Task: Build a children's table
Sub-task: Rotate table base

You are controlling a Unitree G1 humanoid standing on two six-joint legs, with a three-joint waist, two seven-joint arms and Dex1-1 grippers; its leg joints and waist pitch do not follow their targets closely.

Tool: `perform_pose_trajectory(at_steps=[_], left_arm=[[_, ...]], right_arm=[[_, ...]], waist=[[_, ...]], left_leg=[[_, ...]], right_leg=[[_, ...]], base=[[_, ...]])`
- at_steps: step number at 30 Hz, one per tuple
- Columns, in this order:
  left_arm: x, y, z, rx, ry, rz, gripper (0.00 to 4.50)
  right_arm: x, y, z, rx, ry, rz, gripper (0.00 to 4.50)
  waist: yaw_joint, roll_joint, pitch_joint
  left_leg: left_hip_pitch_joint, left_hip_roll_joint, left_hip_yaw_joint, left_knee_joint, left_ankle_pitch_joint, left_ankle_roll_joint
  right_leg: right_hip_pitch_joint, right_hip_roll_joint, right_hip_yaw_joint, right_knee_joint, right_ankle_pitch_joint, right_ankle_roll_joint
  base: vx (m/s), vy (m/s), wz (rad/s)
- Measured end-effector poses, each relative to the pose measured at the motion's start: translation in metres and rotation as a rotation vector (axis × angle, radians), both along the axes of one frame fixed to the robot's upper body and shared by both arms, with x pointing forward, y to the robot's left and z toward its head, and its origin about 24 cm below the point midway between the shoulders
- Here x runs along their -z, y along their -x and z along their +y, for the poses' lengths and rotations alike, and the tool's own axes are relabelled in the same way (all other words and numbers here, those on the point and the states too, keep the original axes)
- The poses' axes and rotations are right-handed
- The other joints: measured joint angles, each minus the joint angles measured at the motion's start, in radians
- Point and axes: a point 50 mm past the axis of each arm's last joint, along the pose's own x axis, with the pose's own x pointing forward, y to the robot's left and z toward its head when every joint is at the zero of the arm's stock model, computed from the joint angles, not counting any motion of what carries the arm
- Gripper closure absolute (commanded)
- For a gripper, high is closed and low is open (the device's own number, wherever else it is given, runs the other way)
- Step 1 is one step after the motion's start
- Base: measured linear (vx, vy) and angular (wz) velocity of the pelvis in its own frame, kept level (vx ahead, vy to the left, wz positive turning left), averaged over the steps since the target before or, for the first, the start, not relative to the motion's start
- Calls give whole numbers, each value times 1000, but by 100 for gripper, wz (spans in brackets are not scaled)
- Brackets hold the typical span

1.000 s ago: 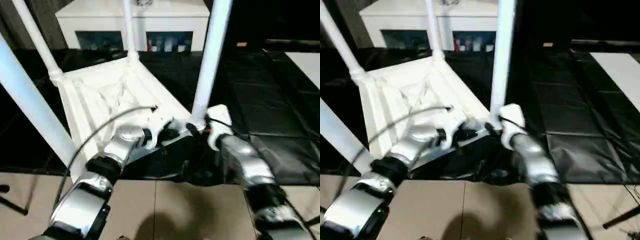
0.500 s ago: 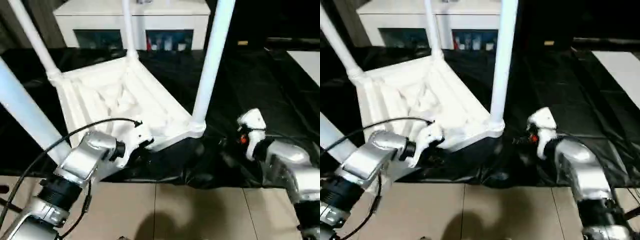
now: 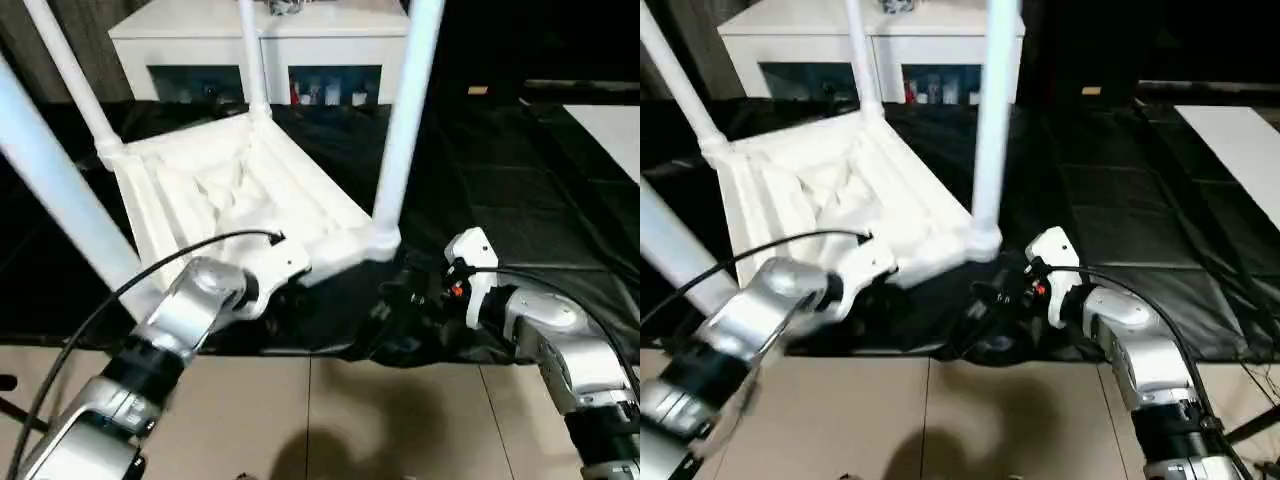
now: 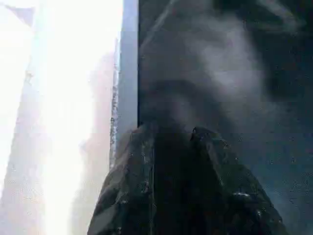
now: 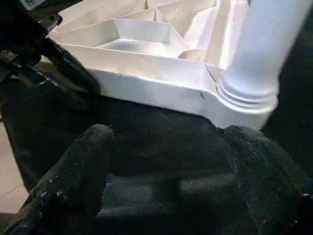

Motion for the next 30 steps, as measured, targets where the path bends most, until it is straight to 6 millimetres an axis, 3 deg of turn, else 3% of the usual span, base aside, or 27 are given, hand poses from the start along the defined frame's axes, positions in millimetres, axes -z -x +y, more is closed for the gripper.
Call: perform_pose_trajectory(at_steps=[8, 13, 15, 19, 21, 24, 25, 30], left_arm=[[-2, -25, 4, -122, -121, -186, 311], [-2, -31, 3, -144, -134, -275, 311], [-1, -31, 2, -147, -118, -292, 311], [-12, -31, -6, -161, 105, -275, 311], [-18, -24, -11, -127, 235, -245, 311], [-20, 3, -9, 17, 460, -143, 311], [-19, 17, -4, 73, 531, -82, 294], [-21, 48, 26, 123, 672, 63, 264]], right_arm=[[-1, -5, 3, 54, 6, -27, 65], [-2, -6, 1, 77, 10, -42, 65], [-2, -6, 1, 81, 10, -44, 65], [-2, -7, 4, 82, -1, -51, 65], [-3, -8, 5, 83, -3, -53, 65], [-4, -9, 7, 81, -12, -62, 65], [-4, -8, 8, 81, -15, -62, 65], [-4, -7, 12, 76, -30, -62, 65]], waist=[[-1, 0, 0], [2, 0, 0], [5, 0, 0], [13, 1, -1], [15, 2, -1], [11, 3, -2], [10, 3, -2], [14, 6, -1]], left_leg=[[-2, 0, 0, 0, 0, 0], [-2, 0, -1, 1, 0, 0], [-2, 0, -1, 1, 0, 0], [-3, 0, 0, 1, 0, 0], [-3, 0, 0, 2, 0, 0], [-3, 0, 1, 2, -1, 2], [-3, 1, 1, 1, -1, 2], [0, 1, 1, 0, -2, 1]], right_leg=[[-1, 0, 0, 0, 0, 0], [-1, 0, 0, 0, 5, -1], [-1, 0, 0, 0, 7, -4], [-1, 0, 0, 0, 7, -4], [-1, 0, 1, -1, 4, -4], [-2, 0, 1, -1, 0, -6], [-3, 0, 1, 0, -1, -6], [-1, 0, 1, 2, -2, -6]], base=[[0, 0, 0], [0, 0, 0], [28, 1, 0], [0, 0, 0], [0, 0, 0], [0, 0, 0], [0, 0, 0], [0, 0, 0]])
